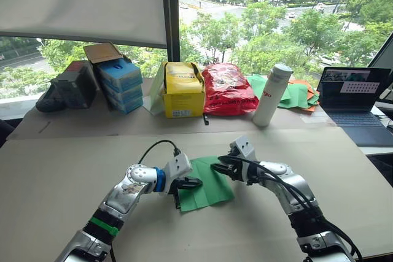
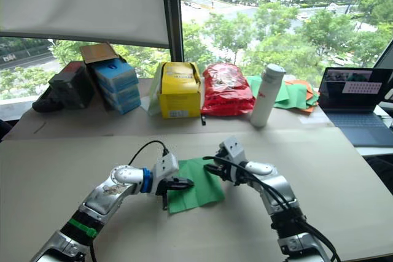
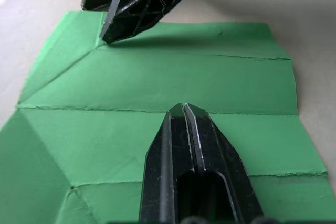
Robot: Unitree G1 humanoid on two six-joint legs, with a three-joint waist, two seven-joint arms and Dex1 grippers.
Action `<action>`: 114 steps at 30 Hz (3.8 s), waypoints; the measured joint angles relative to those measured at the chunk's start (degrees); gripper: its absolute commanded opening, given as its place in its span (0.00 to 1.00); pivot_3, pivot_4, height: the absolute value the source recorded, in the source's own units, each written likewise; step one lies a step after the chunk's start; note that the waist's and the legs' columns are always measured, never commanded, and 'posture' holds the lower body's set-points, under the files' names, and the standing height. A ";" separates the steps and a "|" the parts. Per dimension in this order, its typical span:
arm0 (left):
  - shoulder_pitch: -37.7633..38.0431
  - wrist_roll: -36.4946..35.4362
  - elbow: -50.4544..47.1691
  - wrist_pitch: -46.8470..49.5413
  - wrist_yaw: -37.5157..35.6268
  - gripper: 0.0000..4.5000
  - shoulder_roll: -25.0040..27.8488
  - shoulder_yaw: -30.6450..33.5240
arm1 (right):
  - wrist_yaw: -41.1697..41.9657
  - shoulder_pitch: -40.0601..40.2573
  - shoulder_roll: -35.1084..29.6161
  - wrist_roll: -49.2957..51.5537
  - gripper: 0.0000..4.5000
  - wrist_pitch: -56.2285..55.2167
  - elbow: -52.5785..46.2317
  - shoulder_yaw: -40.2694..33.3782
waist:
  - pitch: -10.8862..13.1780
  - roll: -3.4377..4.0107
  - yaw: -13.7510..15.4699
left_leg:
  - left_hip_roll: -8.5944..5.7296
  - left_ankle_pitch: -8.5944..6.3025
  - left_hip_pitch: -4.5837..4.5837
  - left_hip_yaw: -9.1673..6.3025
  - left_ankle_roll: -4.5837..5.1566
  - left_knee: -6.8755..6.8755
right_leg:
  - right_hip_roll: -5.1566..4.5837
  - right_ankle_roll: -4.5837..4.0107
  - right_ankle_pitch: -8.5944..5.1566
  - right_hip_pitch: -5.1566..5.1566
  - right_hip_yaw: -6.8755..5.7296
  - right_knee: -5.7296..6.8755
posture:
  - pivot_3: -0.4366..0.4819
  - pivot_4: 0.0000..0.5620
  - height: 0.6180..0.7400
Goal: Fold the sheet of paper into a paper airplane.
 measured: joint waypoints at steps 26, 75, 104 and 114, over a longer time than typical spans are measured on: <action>-0.09 1.98 1.88 -5.19 -0.25 0.00 -0.01 -0.88 | -2.03 1.38 2.40 2.54 0.01 1.39 -1.48 -1.20 | 0.00 0.00 -0.30 | 0.04 -0.08 0.05 -0.01 0.14 -0.01 | -0.04 0.03 0.02 0.00 0.17 0.00 | 0.48 0.27 1.00; -4.91 -0.27 -1.07 4.75 -1.46 0.00 3.85 3.90 | 4.79 12.05 -7.03 -23.67 0.01 -23.65 -15.88 14.24 | 0.02 -0.05 -0.58 | -0.01 0.09 0.04 0.05 -0.15 -0.02 | 0.10 0.04 -0.02 -0.05 0.18 0.00 | 0.48 0.27 1.00; -9.69 10.82 11.39 -10.57 -0.37 0.00 0.01 -2.45 | 7.98 12.35 -7.21 -20.73 0.42 -17.30 -21.51 15.10 | 0.01 -0.07 0.03 | 0.00 -0.05 0.13 0.06 0.09 0.04 | 0.14 0.05 -0.02 0.03 0.16 0.05 | 0.48 0.27 1.00; -9.05 10.90 10.84 -10.77 -0.30 0.00 0.17 -2.33 | 5.43 6.35 -1.46 -9.21 0.26 -1.08 -23.96 7.32 | 0.00 -0.07 -0.01 | 0.01 -0.06 0.12 0.05 0.11 0.05 | 0.12 0.04 -0.01 0.01 0.14 0.06 | 0.48 0.27 1.00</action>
